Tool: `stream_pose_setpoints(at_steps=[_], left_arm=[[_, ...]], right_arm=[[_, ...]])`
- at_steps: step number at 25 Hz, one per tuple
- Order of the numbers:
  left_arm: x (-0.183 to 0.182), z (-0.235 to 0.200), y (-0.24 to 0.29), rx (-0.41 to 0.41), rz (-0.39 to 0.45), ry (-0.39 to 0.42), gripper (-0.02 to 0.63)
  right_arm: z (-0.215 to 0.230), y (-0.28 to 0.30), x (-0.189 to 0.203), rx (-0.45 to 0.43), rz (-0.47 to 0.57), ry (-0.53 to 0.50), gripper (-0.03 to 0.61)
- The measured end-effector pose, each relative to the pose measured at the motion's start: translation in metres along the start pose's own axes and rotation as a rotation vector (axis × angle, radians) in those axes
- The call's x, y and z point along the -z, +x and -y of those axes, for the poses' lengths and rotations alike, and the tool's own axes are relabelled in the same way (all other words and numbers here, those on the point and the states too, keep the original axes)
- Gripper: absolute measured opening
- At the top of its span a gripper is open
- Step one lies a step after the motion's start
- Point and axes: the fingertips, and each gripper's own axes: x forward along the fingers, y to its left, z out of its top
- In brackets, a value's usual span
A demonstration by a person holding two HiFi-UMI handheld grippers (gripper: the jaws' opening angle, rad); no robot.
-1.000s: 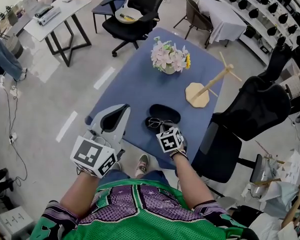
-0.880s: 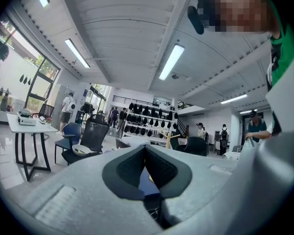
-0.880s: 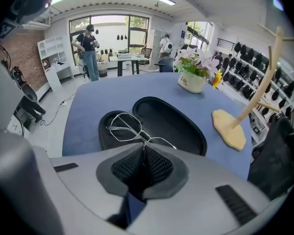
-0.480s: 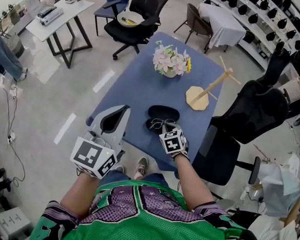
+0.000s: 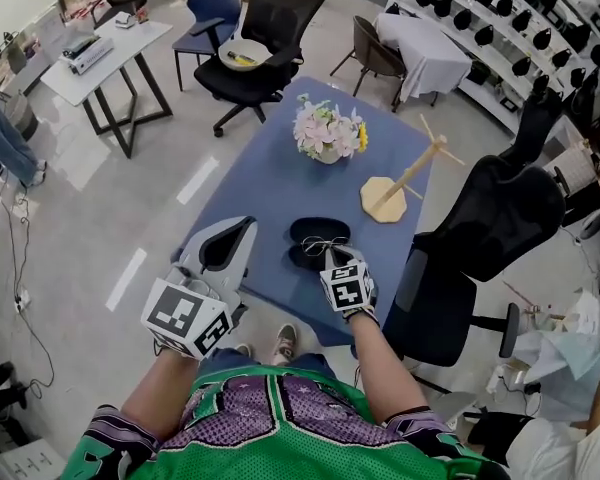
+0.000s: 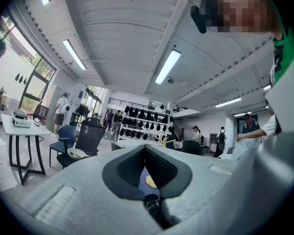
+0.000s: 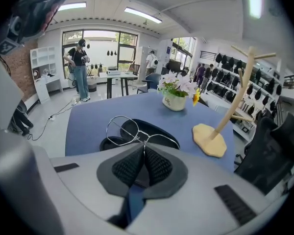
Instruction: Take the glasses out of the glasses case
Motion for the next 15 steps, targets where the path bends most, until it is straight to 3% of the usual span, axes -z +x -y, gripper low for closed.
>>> stream_pose_setpoints(at_steps=[15], left_arm=[[-0.010, 0.000, -0.015, 0.070, 0.015, -0.014, 0.015]], right_arm=[[0.006, -0.050, -0.040, 0.105, 0.117, 0.063, 0.008]])
